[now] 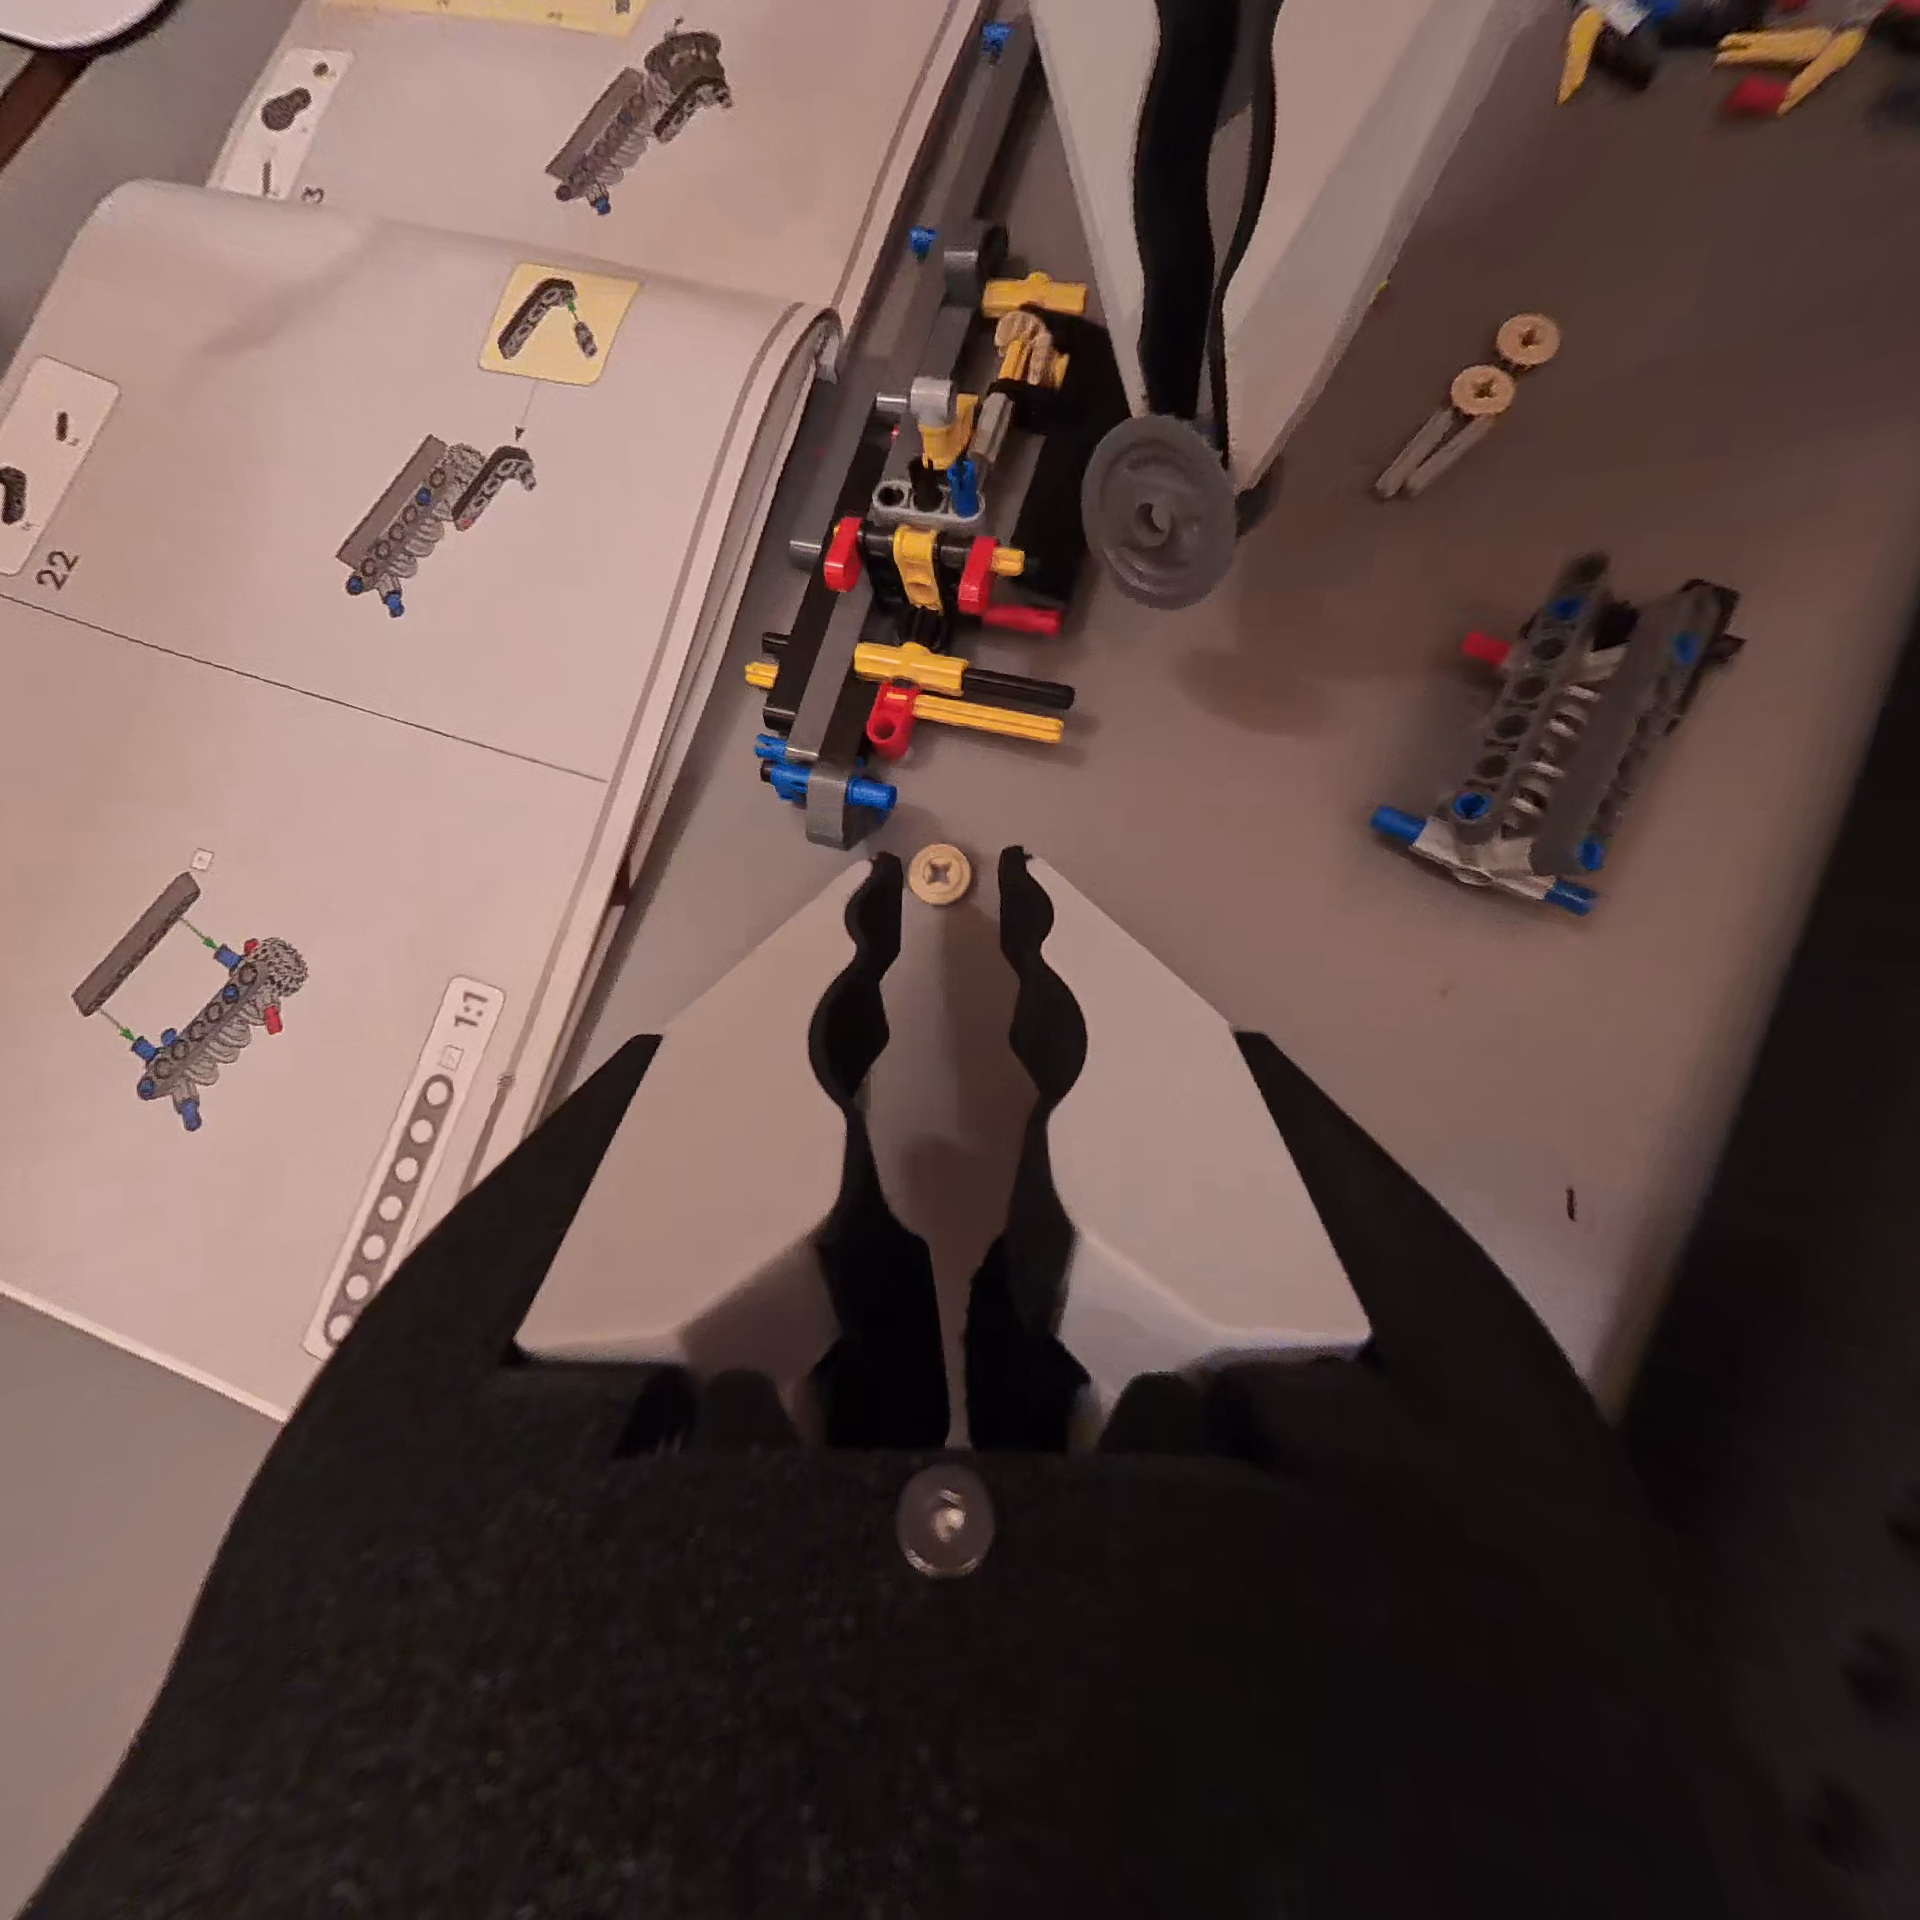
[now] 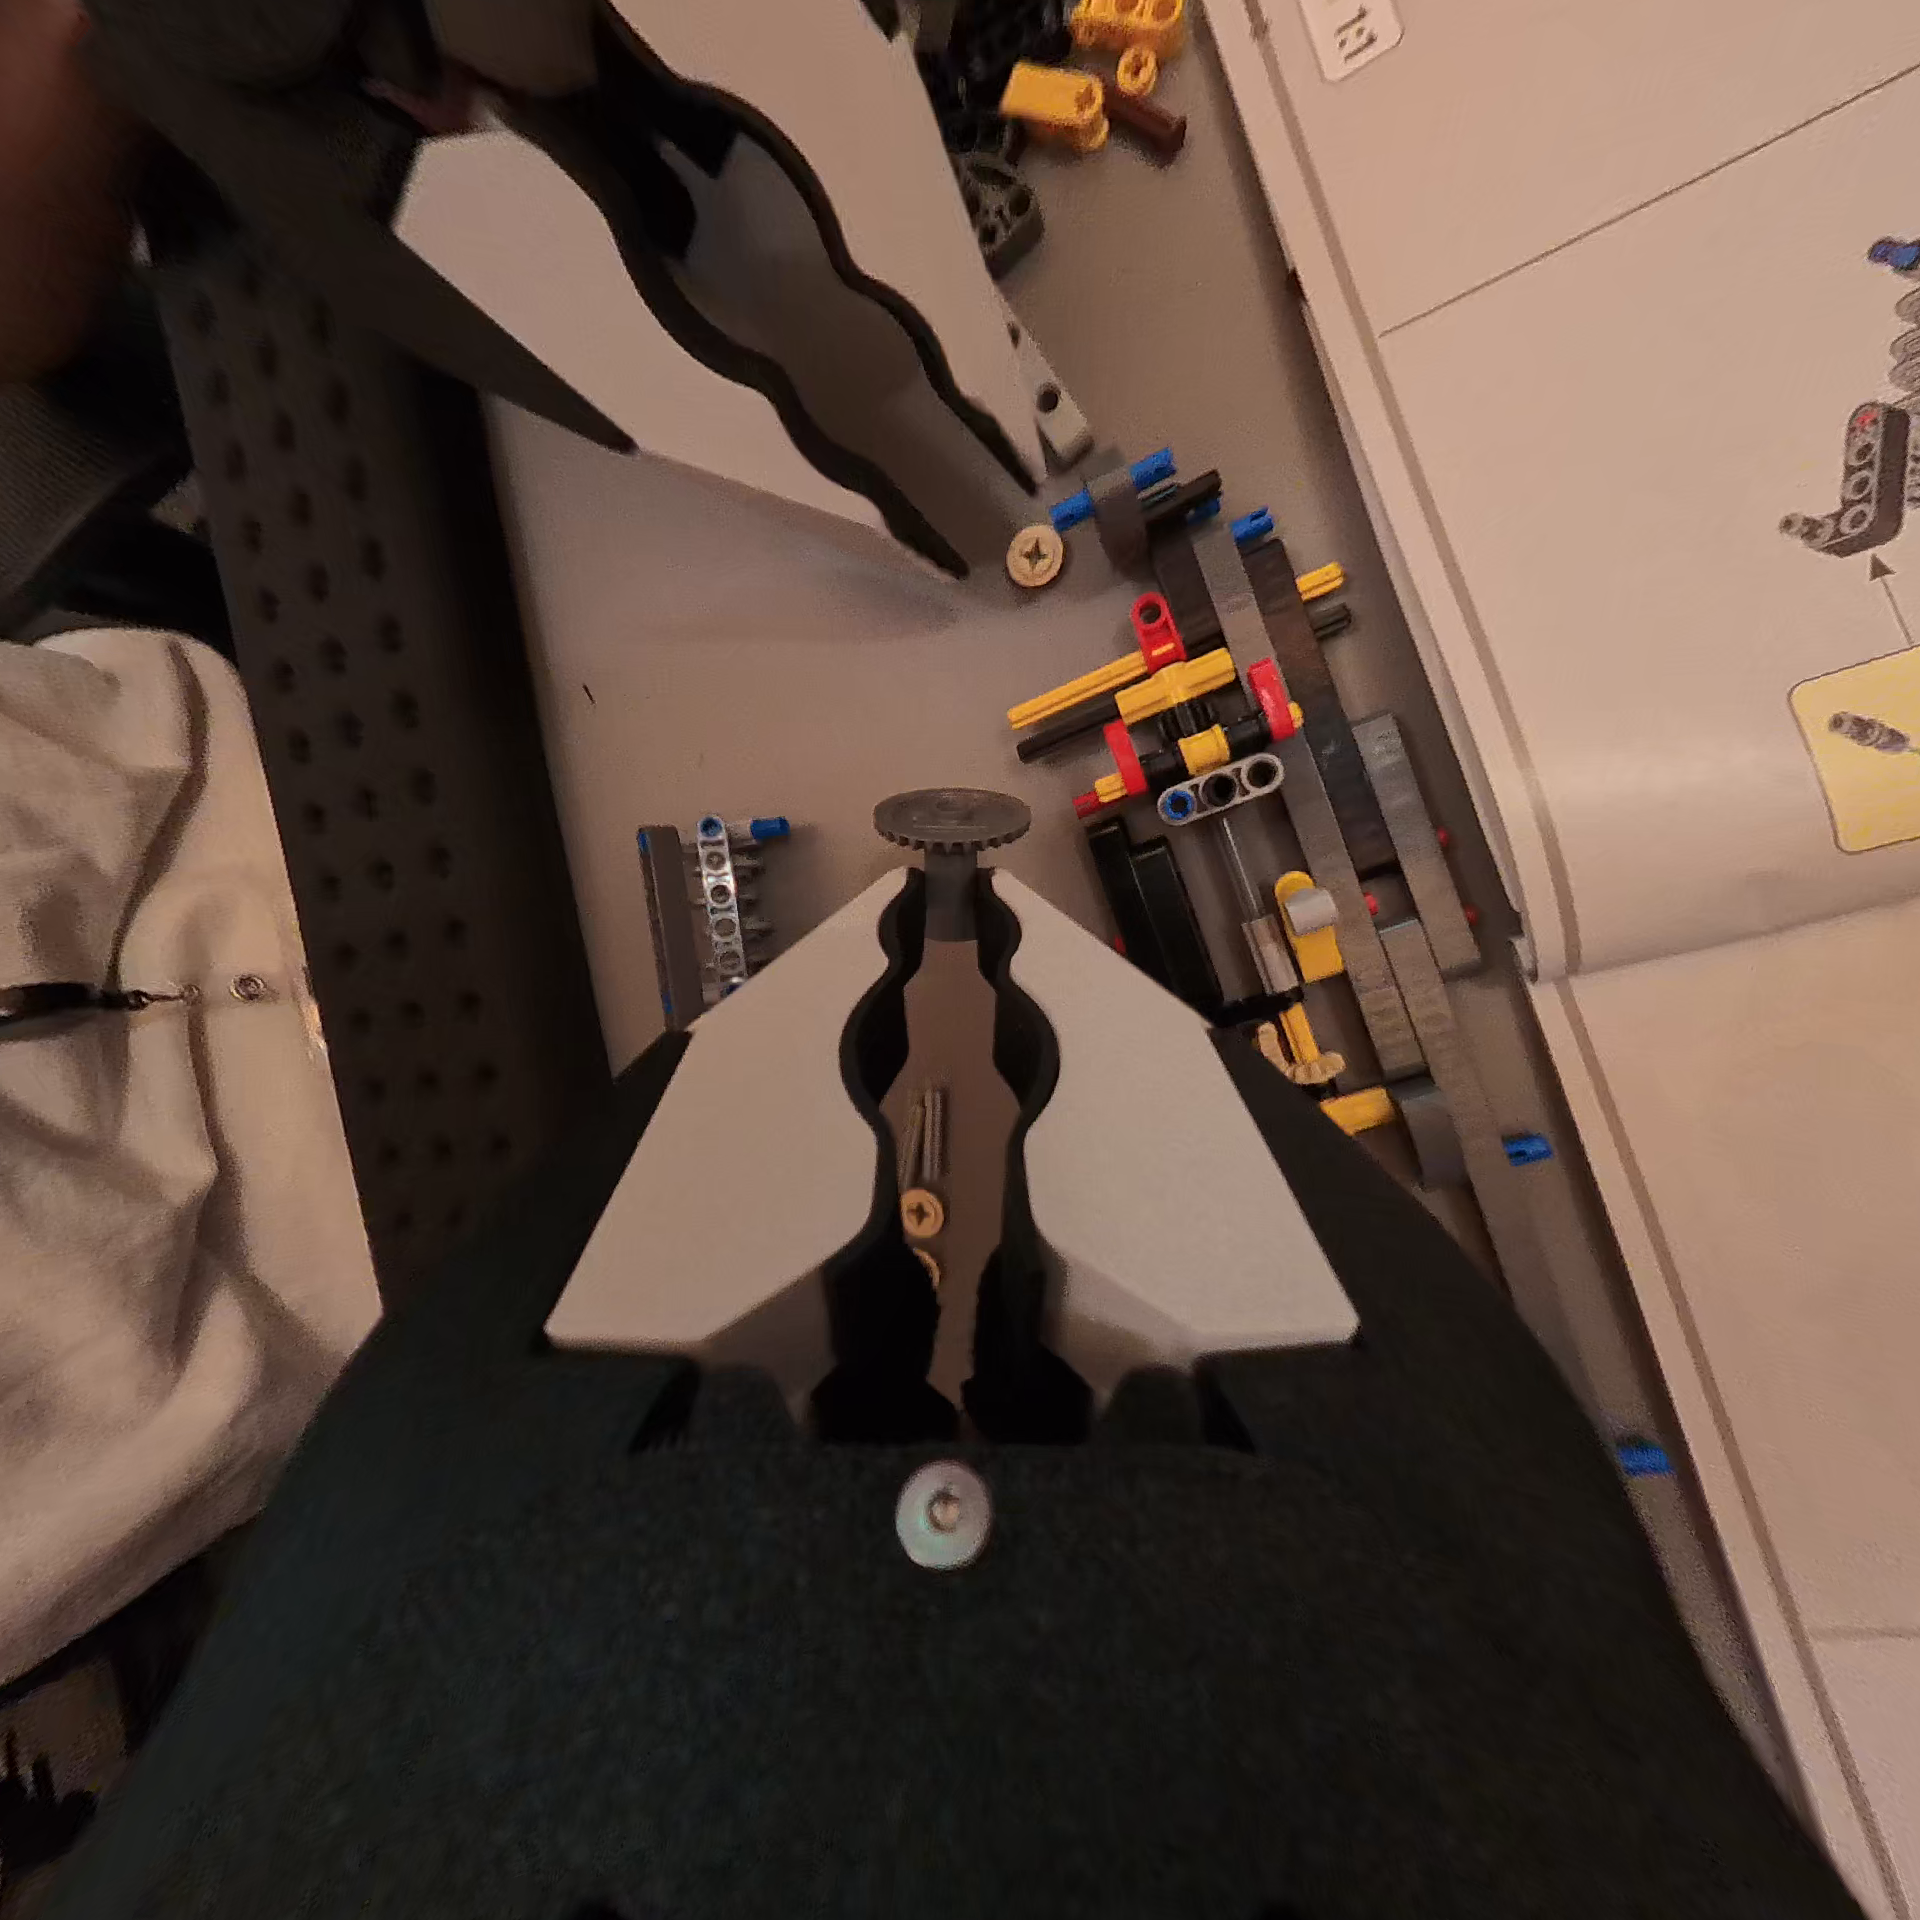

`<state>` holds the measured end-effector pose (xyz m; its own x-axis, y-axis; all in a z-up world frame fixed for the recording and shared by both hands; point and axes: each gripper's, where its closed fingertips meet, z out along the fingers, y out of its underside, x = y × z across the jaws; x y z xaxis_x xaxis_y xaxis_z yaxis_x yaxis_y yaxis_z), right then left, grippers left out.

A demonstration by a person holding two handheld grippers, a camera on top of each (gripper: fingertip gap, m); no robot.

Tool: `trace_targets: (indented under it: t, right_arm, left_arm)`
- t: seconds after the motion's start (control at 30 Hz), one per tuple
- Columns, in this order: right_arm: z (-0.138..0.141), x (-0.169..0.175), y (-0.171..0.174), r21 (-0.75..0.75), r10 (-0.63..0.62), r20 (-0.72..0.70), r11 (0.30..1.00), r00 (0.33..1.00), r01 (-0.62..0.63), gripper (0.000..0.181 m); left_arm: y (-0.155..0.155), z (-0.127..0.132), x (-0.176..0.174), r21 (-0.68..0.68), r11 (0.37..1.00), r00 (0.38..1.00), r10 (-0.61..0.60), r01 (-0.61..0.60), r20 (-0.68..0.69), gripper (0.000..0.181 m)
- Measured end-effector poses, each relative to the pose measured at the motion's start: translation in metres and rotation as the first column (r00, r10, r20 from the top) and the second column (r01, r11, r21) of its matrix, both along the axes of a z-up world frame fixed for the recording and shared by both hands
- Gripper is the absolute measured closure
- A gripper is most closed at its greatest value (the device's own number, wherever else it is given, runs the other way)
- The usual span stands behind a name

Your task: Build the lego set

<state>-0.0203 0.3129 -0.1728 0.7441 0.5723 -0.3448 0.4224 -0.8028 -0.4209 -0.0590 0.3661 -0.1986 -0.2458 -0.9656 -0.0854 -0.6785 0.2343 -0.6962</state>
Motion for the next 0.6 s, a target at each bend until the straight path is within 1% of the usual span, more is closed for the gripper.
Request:
trace_targets:
  t: [0.07, 0.13, 0.2, 0.27, 0.3, 0.37, 0.4, 0.47, 0.53, 0.6]
  right_arm:
    - [0.004, 0.000, 0.006, 0.056, -0.039, -0.080, 0.998, 0.996, 0.044, 0.172]
    - [0.013, -0.001, 0.014, 0.106, -0.081, -0.205, 0.989, 0.975, 0.104, 0.173]
    - [0.028, -0.007, 0.020, 0.150, -0.093, -0.386, 0.975, 0.918, 0.162, 0.173]
    - [0.039, -0.011, 0.024, 0.130, -0.117, -0.519, 0.968, 0.847, 0.213, 0.173]
    - [0.040, -0.011, 0.025, 0.116, -0.129, -0.549, 0.967, 0.826, 0.228, 0.173]
    - [0.041, -0.015, 0.024, 0.111, -0.119, -0.579, 0.969, 0.807, 0.223, 0.173]
    - [0.041, -0.017, 0.023, 0.110, -0.110, -0.588, 0.970, 0.801, 0.215, 0.173]
    - [0.038, -0.019, 0.022, 0.097, -0.125, -0.595, 0.969, 0.794, 0.226, 0.173]
    - [0.031, -0.018, 0.021, 0.077, -0.146, -0.576, 0.970, 0.805, 0.232, 0.173]
    - [0.030, -0.016, 0.023, 0.062, -0.172, -0.587, 0.965, 0.791, 0.256, 0.173]
  left_arm:
    - [0.004, -0.004, 0.001, 0.012, 1.000, 0.999, 0.017, -0.017, -0.031, 0.165]
    - [0.006, -0.009, 0.001, 0.022, 1.000, 0.998, 0.018, -0.017, -0.062, 0.164]
    - [0.004, -0.011, 0.001, 0.012, 1.000, 0.998, 0.002, -0.001, -0.069, 0.164]
    - [0.000, -0.015, 0.002, -0.010, 1.000, 0.997, -0.013, 0.012, -0.072, 0.162]
    - [0.000, -0.015, 0.004, -0.022, 1.000, 0.998, -0.014, 0.012, -0.067, 0.163]
    - [-0.001, -0.016, 0.004, -0.048, 0.999, 0.997, -0.009, 0.006, -0.071, 0.164]
    - [-0.001, -0.016, 0.004, -0.058, 0.998, 0.997, -0.006, 0.001, -0.074, 0.169]
    - [-0.001, -0.016, 0.004, -0.061, 0.998, 0.998, -0.002, -0.002, -0.067, 0.170]
    - [-0.001, -0.016, 0.001, -0.066, 0.998, 0.998, 0.005, -0.010, -0.062, 0.170]
    - [0.002, -0.009, -0.003, -0.087, 0.995, 0.999, 0.045, -0.047, -0.025, 0.170]
